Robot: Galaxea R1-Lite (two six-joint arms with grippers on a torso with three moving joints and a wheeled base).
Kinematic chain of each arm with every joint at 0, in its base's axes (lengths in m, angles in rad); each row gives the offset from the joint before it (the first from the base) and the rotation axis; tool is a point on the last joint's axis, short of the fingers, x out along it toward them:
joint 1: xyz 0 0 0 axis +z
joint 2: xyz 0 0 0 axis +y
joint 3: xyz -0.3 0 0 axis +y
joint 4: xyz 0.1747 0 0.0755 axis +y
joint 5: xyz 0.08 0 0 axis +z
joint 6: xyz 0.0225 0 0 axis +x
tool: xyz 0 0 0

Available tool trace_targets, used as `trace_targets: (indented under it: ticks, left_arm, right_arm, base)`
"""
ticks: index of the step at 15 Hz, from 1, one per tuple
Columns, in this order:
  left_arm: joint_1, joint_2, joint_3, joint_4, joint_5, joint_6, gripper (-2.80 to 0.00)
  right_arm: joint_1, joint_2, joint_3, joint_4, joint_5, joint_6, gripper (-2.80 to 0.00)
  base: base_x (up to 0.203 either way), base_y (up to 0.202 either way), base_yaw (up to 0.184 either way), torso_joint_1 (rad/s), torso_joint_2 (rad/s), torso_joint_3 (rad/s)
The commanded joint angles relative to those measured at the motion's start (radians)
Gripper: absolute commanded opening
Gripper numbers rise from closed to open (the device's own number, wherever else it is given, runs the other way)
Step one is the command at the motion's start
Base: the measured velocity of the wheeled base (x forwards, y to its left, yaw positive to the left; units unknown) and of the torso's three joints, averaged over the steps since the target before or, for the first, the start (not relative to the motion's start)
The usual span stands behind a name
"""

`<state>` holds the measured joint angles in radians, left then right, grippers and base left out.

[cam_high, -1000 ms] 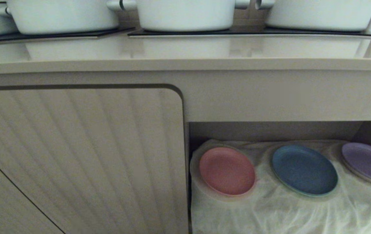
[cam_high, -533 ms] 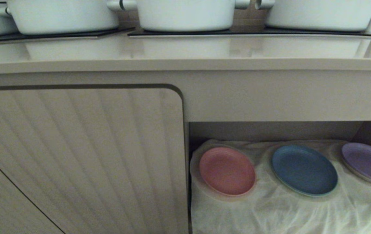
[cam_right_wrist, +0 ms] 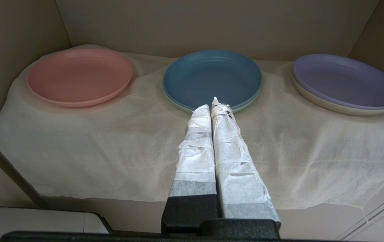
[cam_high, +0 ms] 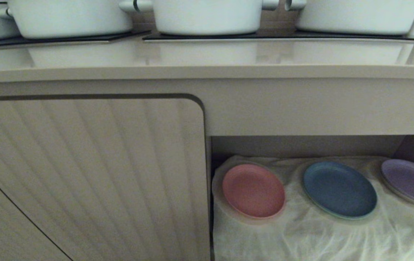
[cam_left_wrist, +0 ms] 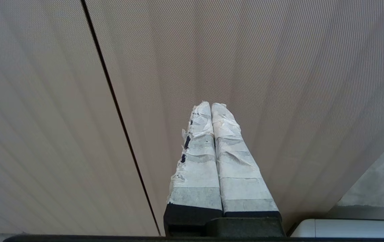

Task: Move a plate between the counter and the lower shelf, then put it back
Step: Pick up the plate in the cupboard

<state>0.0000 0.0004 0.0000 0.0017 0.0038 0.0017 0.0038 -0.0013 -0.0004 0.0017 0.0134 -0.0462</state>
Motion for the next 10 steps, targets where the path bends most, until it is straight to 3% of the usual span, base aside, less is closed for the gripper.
trace_targets:
  ticks: [1, 10]
  left_arm:
    - [0.0, 0.0, 0.0, 0.0, 0.001, 0.0, -2.8]
    - [0.0, 0.0, 0.0, 0.0, 0.001, 0.0, -2.8]
  right_arm:
    - [-0.001, 0.001, 0.0, 0.0, -0.001, -0.001, -2.8]
    - [0.0, 0.047, -0.009, 0.009, 0.002, -0.025, -2.8]
  base:
    - [0.0, 0.0, 0.0, 0.0, 0.0, 0.0]
    - [0.0, 0.0, 0.0, 0.0, 0.0, 0.0]
